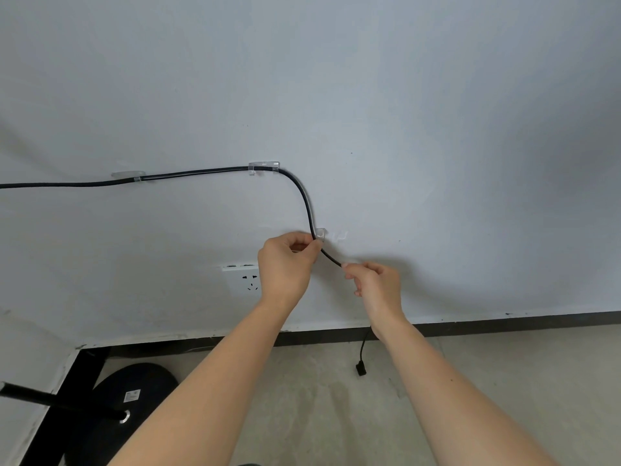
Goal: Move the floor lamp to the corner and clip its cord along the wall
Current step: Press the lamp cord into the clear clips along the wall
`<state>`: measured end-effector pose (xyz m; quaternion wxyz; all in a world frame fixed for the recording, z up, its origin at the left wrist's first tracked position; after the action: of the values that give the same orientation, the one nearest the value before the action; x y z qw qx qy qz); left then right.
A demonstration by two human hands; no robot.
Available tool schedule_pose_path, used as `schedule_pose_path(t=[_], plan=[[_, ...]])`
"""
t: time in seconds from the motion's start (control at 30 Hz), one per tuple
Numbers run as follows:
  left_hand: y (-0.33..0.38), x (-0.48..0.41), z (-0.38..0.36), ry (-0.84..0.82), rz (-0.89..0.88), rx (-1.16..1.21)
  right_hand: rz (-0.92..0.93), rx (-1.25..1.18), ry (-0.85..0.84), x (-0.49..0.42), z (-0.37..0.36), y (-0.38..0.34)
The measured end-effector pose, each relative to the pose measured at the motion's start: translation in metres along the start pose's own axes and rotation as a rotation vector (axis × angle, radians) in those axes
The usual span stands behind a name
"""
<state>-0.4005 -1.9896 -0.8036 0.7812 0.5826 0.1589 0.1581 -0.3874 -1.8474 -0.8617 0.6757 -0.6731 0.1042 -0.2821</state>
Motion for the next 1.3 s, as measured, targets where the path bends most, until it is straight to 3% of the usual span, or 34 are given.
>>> schedule_pose_path(t=[0.13,0.5,0.87,1.03,1.13,1.3], plan=[[0.004,0.001,-0.002,-0.018,0.005,0.006,-0.022,-0.086,0.067,0.000,0.000,-0.002],[0.003,-0.003,-0.006,0.025,-0.044,-0.002,0.031,0.006,0.072,-0.002,-0.001,0.000],[-0.008,-0.004,0.002,-0.055,-0.060,0.039,-0.042,0.086,-0.146,0.004,-0.020,0.009],[-0.038,0.001,0.014,-0.052,0.081,0.124,-0.148,0.011,-0.192,0.008,-0.026,0.009],[-0.072,0.010,0.014,-0.069,0.239,0.050,-0.219,-0.010,-0.228,0.008,-0.025,0.007],[-0.129,0.052,-0.003,-0.303,0.714,-0.109,-0.296,-0.026,-0.294,0.007,-0.019,0.007]])
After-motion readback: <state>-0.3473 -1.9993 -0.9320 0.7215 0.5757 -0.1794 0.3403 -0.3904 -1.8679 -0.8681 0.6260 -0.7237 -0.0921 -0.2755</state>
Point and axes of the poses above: each hand's wrist, its own x-axis away from the middle knuckle, its own z-axis out of the back of the hand, y = z × x, the point moved 2 cm from there along -x, towards the middle knuckle, and after that the axes turned 12 degrees about y, right-handed, at the moved point
